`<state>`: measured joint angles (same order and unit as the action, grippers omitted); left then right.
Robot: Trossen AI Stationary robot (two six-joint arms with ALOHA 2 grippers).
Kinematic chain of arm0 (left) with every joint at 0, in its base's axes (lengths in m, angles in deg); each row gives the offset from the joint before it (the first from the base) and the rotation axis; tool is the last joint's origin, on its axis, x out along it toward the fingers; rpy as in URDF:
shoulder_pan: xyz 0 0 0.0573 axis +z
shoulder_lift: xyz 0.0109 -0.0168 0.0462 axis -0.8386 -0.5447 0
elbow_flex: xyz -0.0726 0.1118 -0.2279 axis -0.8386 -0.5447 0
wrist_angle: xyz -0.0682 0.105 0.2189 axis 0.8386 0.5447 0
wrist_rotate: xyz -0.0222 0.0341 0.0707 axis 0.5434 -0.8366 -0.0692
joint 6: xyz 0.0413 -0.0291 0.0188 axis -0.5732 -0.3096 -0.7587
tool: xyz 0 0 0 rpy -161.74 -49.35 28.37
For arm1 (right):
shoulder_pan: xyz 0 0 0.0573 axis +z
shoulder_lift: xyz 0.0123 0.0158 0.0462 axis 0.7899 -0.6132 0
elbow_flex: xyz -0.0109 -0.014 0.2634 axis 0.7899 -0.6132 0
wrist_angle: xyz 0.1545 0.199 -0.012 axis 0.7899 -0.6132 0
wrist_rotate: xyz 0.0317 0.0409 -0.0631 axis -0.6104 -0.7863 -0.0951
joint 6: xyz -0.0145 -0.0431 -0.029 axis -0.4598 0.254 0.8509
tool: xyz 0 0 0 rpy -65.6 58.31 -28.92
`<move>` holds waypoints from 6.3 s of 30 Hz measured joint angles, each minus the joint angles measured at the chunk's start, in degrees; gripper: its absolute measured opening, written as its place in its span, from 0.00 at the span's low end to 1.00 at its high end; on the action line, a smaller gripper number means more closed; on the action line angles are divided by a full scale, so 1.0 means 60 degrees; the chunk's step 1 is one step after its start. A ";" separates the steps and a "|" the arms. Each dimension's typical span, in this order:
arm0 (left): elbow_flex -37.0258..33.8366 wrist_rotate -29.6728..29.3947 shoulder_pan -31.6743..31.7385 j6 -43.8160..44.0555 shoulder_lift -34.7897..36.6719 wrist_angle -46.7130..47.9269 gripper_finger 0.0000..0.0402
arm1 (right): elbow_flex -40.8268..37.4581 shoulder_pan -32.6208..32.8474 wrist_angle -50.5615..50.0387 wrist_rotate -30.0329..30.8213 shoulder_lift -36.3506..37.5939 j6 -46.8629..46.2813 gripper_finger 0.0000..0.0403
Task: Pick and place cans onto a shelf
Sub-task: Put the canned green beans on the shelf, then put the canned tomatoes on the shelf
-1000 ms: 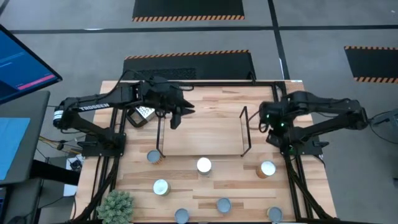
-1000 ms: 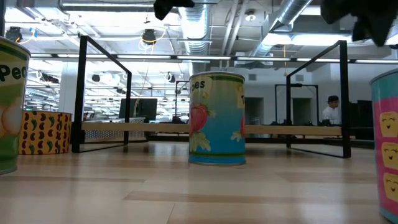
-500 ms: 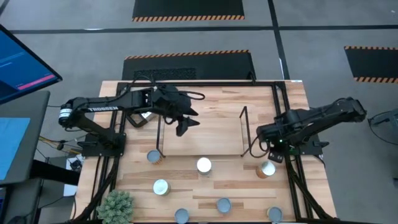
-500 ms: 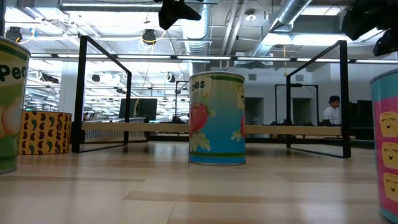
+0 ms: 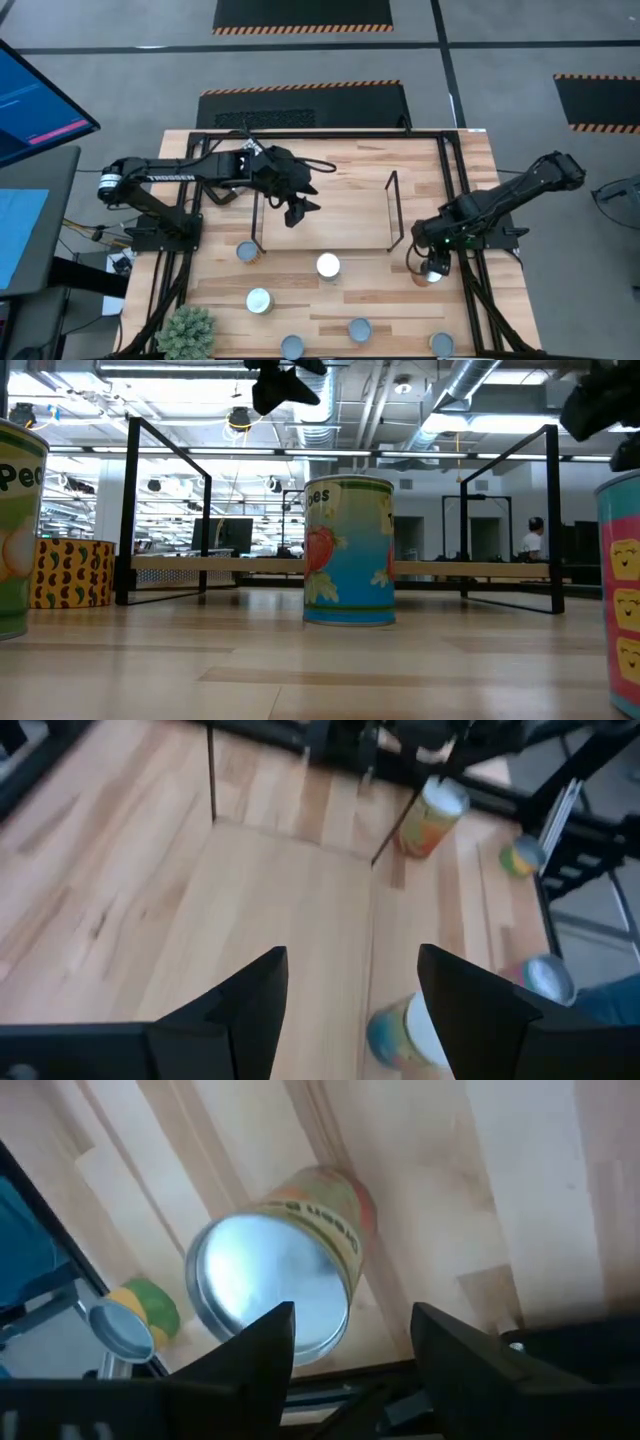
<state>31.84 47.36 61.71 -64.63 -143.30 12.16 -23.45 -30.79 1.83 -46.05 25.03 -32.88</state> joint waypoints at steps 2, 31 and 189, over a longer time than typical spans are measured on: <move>0.0000 -0.0018 -0.0058 -0.0003 -0.0003 -0.0063 0.53 | -0.0217 0.0145 0.0200 0.0052 -0.0008 -0.0228 0.54; 0.0004 -0.1247 -0.0507 -0.0328 -0.0021 -0.0137 0.53 | 0.2176 0.0610 -0.1268 -0.0771 0.0001 -0.1999 0.01; 0.0004 -0.5079 -0.1899 0.0852 0.2936 0.4748 0.53 | 1.0308 -0.3116 0.1261 0.1479 -0.6231 0.6396 0.26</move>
<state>31.86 16.89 50.31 -59.52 -125.68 40.65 38.40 -49.49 9.39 -37.18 -12.36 5.49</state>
